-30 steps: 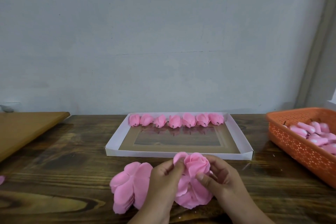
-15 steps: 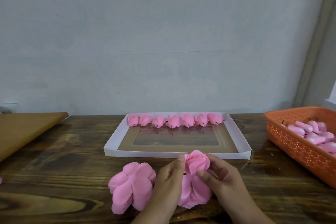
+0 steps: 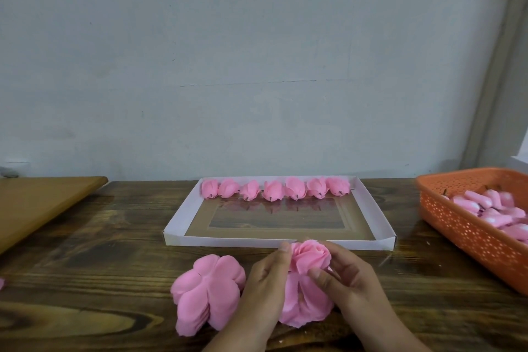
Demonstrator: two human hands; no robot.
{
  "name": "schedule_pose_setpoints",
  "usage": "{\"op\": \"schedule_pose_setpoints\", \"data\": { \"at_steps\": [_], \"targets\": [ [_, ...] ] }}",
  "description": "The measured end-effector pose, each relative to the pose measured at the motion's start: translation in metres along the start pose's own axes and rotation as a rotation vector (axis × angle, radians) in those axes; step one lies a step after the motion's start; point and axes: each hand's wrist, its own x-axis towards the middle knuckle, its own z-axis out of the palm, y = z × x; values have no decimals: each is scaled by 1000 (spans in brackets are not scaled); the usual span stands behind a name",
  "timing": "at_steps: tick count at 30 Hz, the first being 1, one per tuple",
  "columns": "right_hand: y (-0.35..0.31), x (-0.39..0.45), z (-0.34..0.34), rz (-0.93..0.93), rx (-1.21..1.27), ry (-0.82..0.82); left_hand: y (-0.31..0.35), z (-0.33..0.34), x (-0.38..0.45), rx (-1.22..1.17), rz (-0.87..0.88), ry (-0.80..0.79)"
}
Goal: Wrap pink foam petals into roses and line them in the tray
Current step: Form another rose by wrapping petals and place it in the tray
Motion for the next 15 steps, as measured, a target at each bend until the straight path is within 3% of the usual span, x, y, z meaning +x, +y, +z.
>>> {"op": "schedule_pose_setpoints", "data": {
  "at_steps": [5,8,11,13,15],
  "targets": [
    [-2,-1,1,15,-4,17,-3,-2,-3,-17,-13,-36],
    [-2,-1,0,25,-19,54,-7,0,11,-5,-69,20],
    [-1,0,-1,39,25,103,-13,1,15,-125,-159,-48],
    [-3,0,-2,56,71,138,-10,4,18,-153,-173,-10],
    [-5,1,-3,85,121,156,-14,-4,11,-138,-83,-20]
  ]
}}
